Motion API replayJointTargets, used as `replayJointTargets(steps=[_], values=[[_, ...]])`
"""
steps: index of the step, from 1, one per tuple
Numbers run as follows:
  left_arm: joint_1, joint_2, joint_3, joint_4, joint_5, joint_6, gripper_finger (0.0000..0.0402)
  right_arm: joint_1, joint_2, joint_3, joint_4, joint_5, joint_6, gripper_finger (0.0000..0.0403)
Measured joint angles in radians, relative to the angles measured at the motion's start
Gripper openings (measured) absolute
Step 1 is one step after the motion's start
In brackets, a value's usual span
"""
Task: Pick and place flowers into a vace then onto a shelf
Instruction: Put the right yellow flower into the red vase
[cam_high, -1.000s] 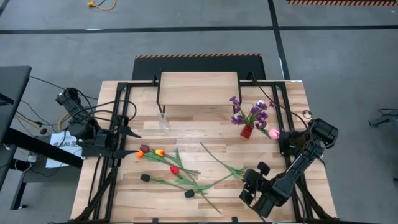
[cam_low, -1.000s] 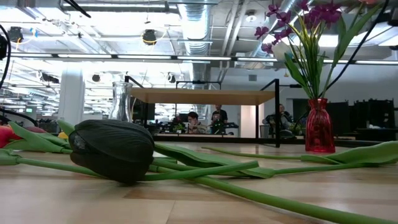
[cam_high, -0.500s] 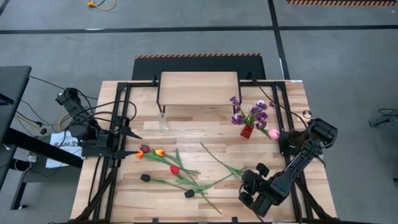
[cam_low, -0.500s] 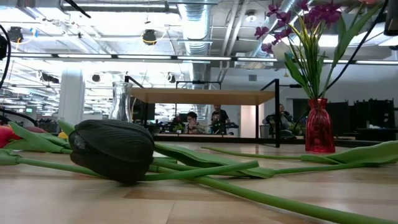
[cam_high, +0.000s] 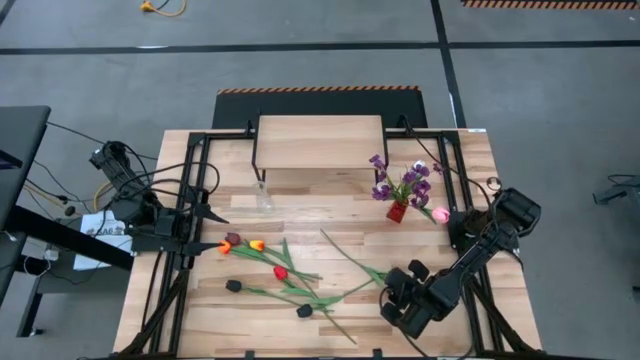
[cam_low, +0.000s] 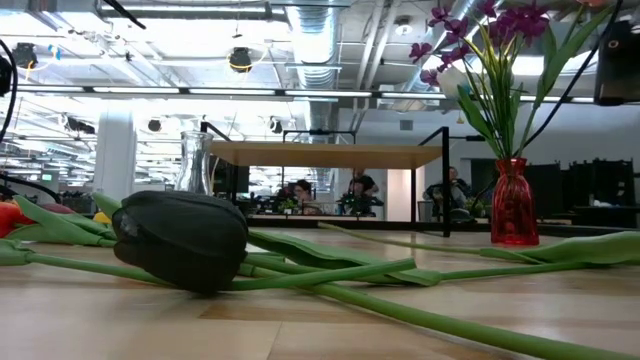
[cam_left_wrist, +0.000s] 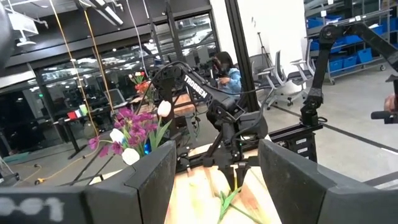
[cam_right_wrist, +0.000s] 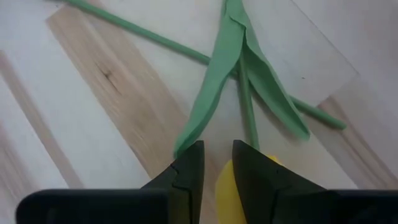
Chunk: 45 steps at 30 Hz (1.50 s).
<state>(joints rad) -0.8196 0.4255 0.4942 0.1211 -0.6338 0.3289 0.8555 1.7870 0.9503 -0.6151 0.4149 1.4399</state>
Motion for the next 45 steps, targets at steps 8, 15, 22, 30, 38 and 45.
replayJointTargets(steps=[8,15,22,30,38,45], values=[[0.0,0.0,0.0,0.0,0.0,0.0,0.0219,0.0,-0.004,-0.042,0.04,-0.011,0.007,0.0061],[0.0,0.0,0.0,0.0,0.0,0.0,0.0219,0.006,-0.003,-0.043,0.04,-0.013,0.008,0.0009],[0.0,0.0,0.0,0.0,0.0,0.0,0.0219,0.02,0.003,0.028,-0.079,-0.033,0.01,0.0002],[0.0,0.0,0.0,0.001,-0.001,0.0,0.0219,0.039,0.004,0.223,-0.328,-0.008,0.002,0.0001],[0.002,0.001,0.0,-0.041,-0.04,0.02,0.0219,0.069,0.003,0.402,-0.491,0.037,-0.051,0.0],[0.05,0.124,0.0,-0.053,-0.05,-0.054,0.0219,0.058,0.002,0.514,-0.506,0.055,-0.204,0.0]])
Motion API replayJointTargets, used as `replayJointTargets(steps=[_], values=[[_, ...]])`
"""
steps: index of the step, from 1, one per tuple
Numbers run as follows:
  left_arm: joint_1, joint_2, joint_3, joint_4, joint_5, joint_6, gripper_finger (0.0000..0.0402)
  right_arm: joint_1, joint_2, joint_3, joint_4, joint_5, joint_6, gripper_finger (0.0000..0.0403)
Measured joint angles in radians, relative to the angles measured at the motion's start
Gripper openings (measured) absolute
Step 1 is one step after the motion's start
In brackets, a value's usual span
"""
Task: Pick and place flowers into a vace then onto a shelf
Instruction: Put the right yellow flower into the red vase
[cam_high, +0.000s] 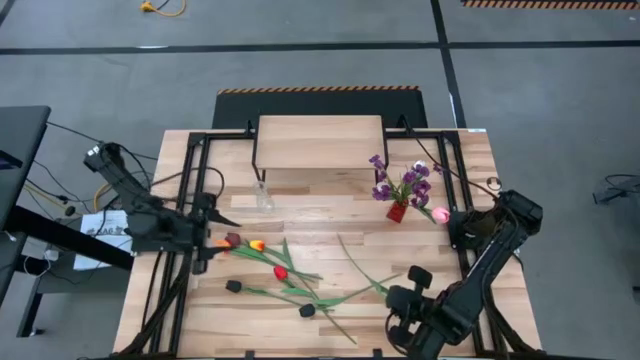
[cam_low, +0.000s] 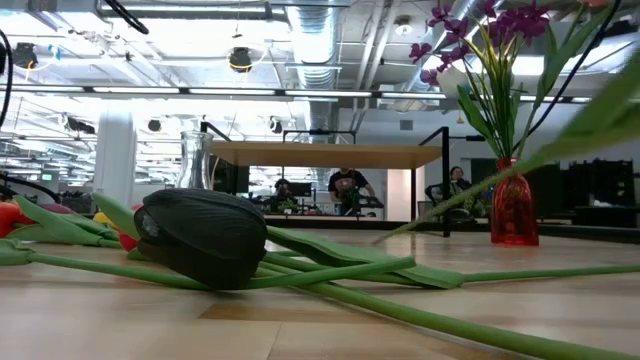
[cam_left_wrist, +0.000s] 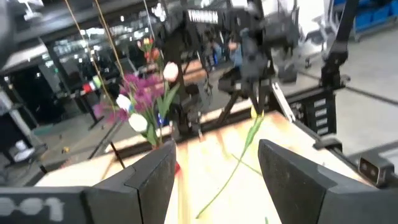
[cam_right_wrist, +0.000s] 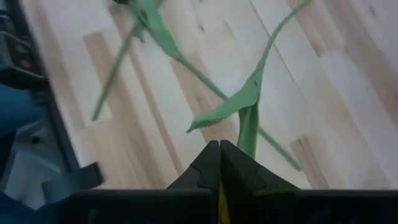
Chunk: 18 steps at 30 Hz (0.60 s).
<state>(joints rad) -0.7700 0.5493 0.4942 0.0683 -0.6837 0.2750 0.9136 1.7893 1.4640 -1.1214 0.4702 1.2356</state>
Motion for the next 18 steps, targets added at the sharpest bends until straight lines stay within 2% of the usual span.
replayJointTargets(steps=[6,10,18], values=[[0.054,0.192,0.0,0.112,0.011,-0.069,0.0219,-0.02,-0.001,0.09,-0.035,0.003,-0.161,0.0],[0.102,0.33,0.0,0.239,0.075,-0.078,0.0219,-0.028,-0.002,0.142,-0.054,0.009,-0.255,0.0],[0.173,0.573,0.0,0.479,0.153,-0.086,0.0219,-0.033,-0.003,0.206,-0.104,0.03,-0.328,0.0]])
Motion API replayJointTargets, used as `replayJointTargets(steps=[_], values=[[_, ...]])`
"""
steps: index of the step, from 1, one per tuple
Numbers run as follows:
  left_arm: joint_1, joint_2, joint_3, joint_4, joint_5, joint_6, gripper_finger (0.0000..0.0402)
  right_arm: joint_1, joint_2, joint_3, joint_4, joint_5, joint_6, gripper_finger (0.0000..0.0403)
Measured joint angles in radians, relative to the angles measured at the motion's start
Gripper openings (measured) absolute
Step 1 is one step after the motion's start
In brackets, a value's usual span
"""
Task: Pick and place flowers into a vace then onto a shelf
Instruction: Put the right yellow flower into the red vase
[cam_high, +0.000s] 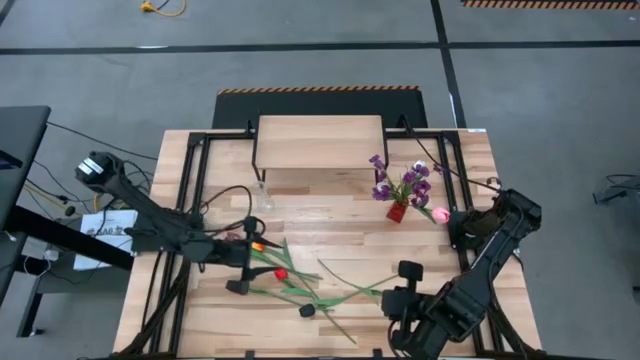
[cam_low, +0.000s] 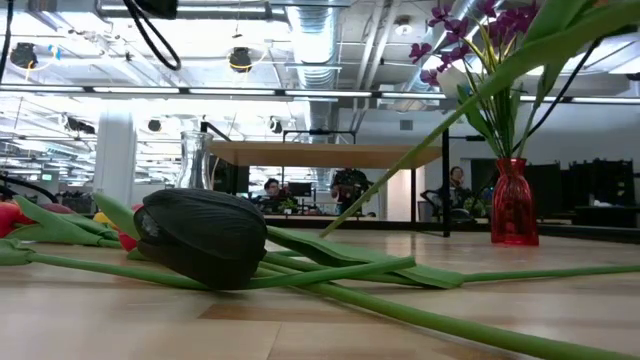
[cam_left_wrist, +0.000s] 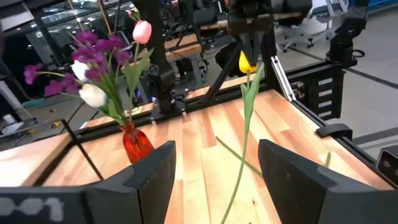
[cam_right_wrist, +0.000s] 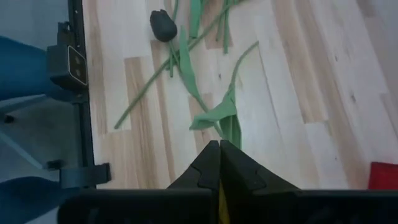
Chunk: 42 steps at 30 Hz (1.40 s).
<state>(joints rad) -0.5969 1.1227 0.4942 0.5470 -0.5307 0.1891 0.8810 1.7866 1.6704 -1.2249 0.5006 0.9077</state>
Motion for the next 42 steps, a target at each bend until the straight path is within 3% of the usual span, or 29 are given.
replayJointTargets(steps=[5,12,27,33,42], values=[[0.026,0.118,0.0,0.108,0.015,-0.045,0.0219,0.0,0.0,0.025,-0.012,0.0,-0.023,0.0],[0.083,0.299,0.059,0.155,0.217,-0.221,0.0219,-0.001,0.0,0.049,-0.03,-0.001,-0.055,0.0],[0.15,0.789,0.536,-0.057,0.342,-0.172,0.0219,-0.001,0.0,0.057,-0.016,-0.001,-0.07,0.0],[0.181,0.876,0.633,-0.119,0.339,-0.161,0.0219,-0.001,0.0,0.057,-0.009,-0.002,-0.07,0.0],[0.216,0.894,0.649,-0.123,0.318,-0.164,0.0219,-0.001,0.0,0.057,0.007,-0.003,-0.07,0.0]])
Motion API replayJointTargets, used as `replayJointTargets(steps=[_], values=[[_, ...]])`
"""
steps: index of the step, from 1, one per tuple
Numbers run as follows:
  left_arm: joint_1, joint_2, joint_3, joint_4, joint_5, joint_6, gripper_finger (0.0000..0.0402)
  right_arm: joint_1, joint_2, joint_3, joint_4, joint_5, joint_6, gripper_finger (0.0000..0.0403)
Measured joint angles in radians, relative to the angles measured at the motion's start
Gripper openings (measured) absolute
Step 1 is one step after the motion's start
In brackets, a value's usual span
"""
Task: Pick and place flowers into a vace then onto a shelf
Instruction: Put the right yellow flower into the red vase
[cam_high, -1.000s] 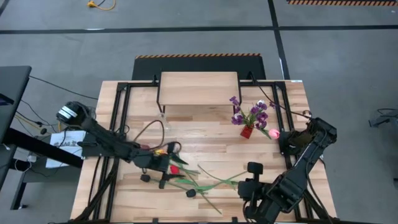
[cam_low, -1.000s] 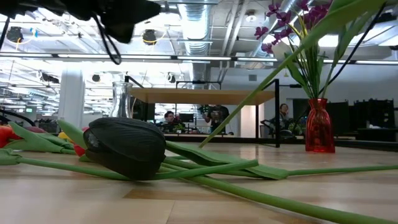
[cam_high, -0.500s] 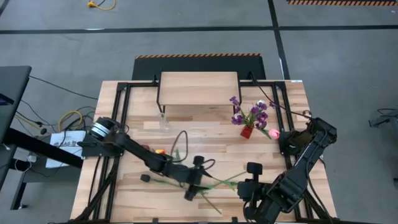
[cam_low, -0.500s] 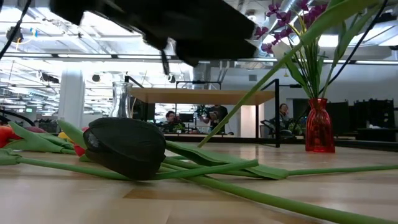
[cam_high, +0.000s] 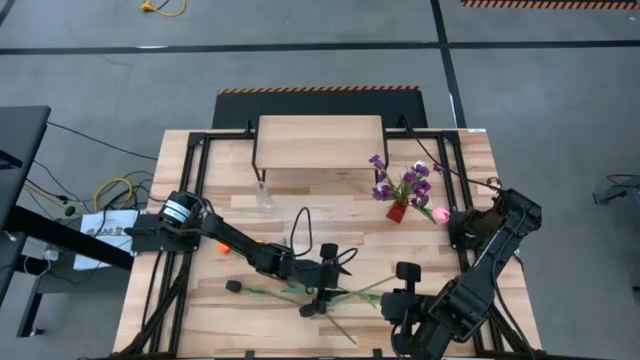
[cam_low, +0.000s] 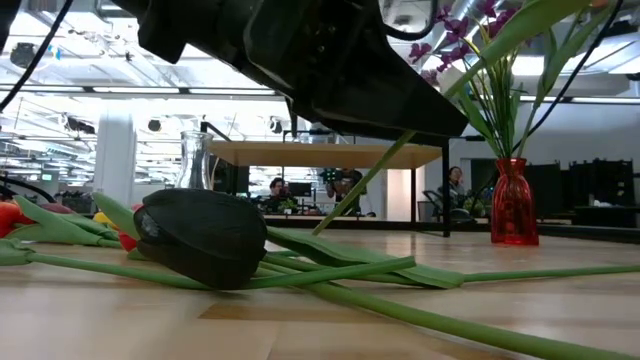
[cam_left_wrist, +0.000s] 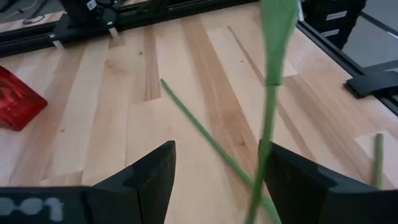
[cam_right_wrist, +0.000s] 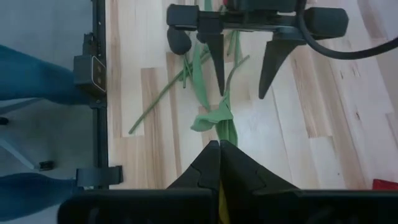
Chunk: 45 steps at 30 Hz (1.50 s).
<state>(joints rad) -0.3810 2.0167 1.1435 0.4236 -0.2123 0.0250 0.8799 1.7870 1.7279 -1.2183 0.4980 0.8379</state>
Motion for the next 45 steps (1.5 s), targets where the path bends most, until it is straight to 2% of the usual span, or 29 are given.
replayJointTargets(steps=[8,12,15,20,21,24,27,38,41,45], values=[[0.005,0.0,0.0,0.0,0.031,-0.027,0.0218,0.0,0.0,0.0,-0.001,-0.003,0.0,0.0],[-0.002,0.0,0.0,0.0,0.033,-0.029,0.0195,0.0,0.0,0.0,-0.007,-0.003,0.0,0.0],[-0.002,0.0,0.0,-0.002,0.07,-0.029,0.015,0.0,0.0,0.0,-0.008,-0.003,0.0,0.0],[0.014,0.0,0.0,-0.022,0.108,-0.068,0.0025,-0.01,0.0,0.0,0.006,-0.003,0.001,0.0],[0.019,0.0,0.0,-0.022,0.114,-0.075,0.0014,-0.014,0.0,0.0,0.009,-0.003,0.004,0.0001],[0.025,0.0,0.0,-0.028,0.126,-0.075,0.0004,-0.028,0.0,0.0,0.009,-0.003,0.042,0.0012],[0.025,-0.012,0.002,-0.065,0.127,-0.075,0.0002,-0.042,0.0,0.0,0.006,-0.003,0.077,0.004],[0.008,-0.049,0.211,-0.578,0.057,-0.004,0.0,-0.026,0.001,0.096,-0.1,-0.031,0.098,0.0186],[-0.004,-0.071,0.225,-0.679,0.048,0.006,0.0,0.01,0.001,0.145,-0.145,-0.029,0.098,0.0203],[-0.03,-0.14,0.226,-0.756,0.047,0.0,0.0,0.063,0.0,0.202,-0.185,-0.027,0.132,0.0205]])
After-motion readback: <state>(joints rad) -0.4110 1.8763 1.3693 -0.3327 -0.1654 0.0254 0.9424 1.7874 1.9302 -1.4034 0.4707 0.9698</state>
